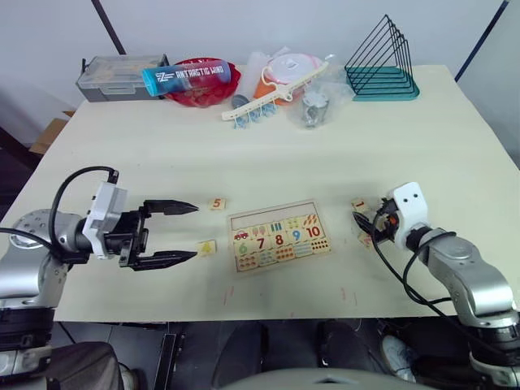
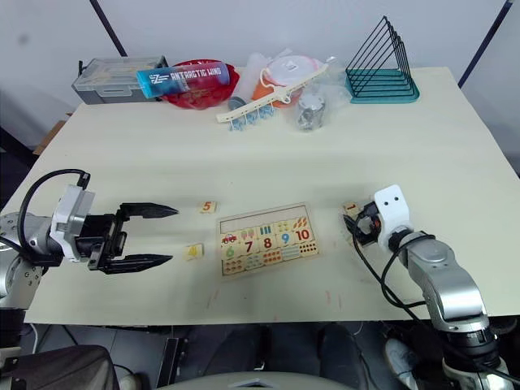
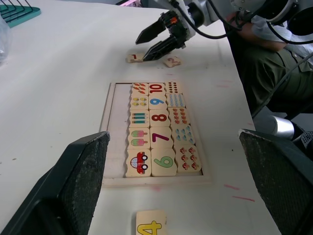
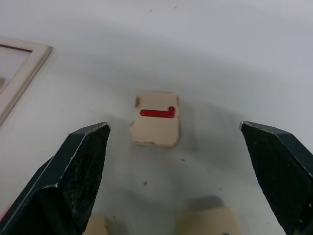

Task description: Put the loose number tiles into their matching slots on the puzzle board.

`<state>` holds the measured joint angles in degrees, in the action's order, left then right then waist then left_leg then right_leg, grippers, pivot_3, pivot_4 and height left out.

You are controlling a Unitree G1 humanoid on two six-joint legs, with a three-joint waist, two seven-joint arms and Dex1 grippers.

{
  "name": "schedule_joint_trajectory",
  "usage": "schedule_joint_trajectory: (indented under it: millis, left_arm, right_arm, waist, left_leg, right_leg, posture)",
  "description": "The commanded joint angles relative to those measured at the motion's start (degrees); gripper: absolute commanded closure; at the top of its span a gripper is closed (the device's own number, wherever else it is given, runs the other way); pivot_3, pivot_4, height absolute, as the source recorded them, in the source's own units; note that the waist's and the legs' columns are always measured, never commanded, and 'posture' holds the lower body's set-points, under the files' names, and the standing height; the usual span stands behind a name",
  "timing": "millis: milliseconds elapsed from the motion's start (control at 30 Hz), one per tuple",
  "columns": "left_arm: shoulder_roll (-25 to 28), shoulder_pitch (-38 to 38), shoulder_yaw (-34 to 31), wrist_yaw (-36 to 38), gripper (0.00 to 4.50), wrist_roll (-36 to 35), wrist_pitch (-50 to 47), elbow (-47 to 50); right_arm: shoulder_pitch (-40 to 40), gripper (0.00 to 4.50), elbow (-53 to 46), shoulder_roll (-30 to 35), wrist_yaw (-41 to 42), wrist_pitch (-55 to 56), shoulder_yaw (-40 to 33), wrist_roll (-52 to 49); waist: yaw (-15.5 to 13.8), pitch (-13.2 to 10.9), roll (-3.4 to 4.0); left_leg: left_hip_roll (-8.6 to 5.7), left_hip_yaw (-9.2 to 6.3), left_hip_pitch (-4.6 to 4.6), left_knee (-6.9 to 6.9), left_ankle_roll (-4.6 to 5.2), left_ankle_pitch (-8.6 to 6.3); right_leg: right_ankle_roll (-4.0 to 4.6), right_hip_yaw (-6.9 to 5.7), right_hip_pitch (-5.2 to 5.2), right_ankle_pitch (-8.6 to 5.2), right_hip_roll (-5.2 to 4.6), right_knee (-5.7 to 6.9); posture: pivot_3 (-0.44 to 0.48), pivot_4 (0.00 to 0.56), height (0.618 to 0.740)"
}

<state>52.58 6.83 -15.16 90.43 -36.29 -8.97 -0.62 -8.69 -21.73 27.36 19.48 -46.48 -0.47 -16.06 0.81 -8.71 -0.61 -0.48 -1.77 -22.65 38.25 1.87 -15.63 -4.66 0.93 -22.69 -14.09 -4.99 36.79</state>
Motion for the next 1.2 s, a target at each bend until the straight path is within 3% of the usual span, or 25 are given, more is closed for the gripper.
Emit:
schedule_joint_trajectory:
  millis: [33,233,267,333,533,567,867,1200]
  left_arm:
    - [0.8,0.5,-1.8,1.9,0.00,-1.5,0.8,0.9]
    - [0.8,0.6,-1.8,2.0,0.00,-1.5,0.9,0.9]
    - [0.8,0.7,-1.8,2.0,0.00,-1.5,1.0,0.7]
    - [0.8,0.7,-1.8,2.0,0.00,-1.4,1.1,0.5]
    - [0.7,0.6,-1.6,2.1,0.00,-1.4,1.4,0.2]
    - [0.7,0.6,-1.6,2.1,0.00,-1.4,1.5,0.2]
    - [0.3,0.9,-1.2,2.1,0.00,-1.4,2.0,-0.5]
    - [-0.4,-1.0,-2.2,1.0,0.00,-1.2,2.8,-0.4]
  right_arm:
    - [-2.1,0.07,-1.0,-1.0,-1.1,-2.2,0.6,0.4]
    - [-2.9,0.07,-0.7,-1.3,-2.6,-4.9,1.8,1.9]
    - [-2.8,0.30,-0.8,-1.4,-2.8,-5.5,1.7,2.0]
    - [-2.6,0.84,-1.0,-1.9,-3.1,-6.3,1.2,1.8]
    - [-2.5,3.53,-1.5,-2.6,-3.6,-7.2,0.9,1.7]
    - [-2.5,3.66,-1.6,-2.8,-3.8,-7.4,0.7,1.7]
    - [-3.3,3.66,-2.3,-2.8,-3.0,-8.0,0.1,0.6]
    - [-4.9,3.66,-3.2,3.2,6.0,-5.9,-0.8,-3.3]
  waist:
    - [0.0,0.0,0.00]
    - [0.0,0.0,0.00]
    - [0.0,0.0,0.00]
    - [0.0,0.0,0.00]
    - [-0.1,0.0,-0.02]
    - [-0.1,0.0,-0.02]
    - [0.0,0.0,-0.02]
    - [0.0,0.0,0.00]
  left_leg:
    - [0.00,0.00,-0.01,0.00,0.00,0.00]
    - [-0.01,-0.01,-0.01,0.00,0.00,0.00]
    - [-0.02,-0.01,-0.01,0.00,0.00,0.00]
    - [-0.02,-0.01,-0.01,0.00,0.00,0.00]
    - [-0.02,-0.03,-0.01,0.01,0.00,0.00]
    - [-0.02,-0.03,-0.01,0.01,0.00,0.00]
    - [-0.03,-0.04,-0.01,0.01,0.00,0.00]
    - [-0.02,-0.03,-0.02,0.01,0.00,0.00]
  right_leg:
    - [0.00,0.00,0.00,0.00,0.00,0.00]
    - [0.00,-0.01,0.00,0.00,0.00,0.00]
    - [0.00,-0.01,0.00,0.00,0.00,0.00]
    - [0.00,-0.01,0.00,0.00,0.00,0.00]
    - [0.00,-0.03,0.00,0.00,0.00,0.00]
    - [0.00,-0.03,0.01,0.00,0.00,0.00]
    - [-0.01,-0.04,0.01,0.00,0.00,0.00]
    - [-0.01,-0.03,0.00,0.00,0.00,0.00]
  posture:
    - [0.000,0.150,0.740]
    - [0.000,0.150,0.740]
    - [0.000,0.150,0.740]
    - [0.000,0.150,0.740]
    - [0.000,0.150,0.740]
    - [0.000,0.150,0.740]
    - [0.000,0.150,0.740]
    - [0.000,0.150,0.740]
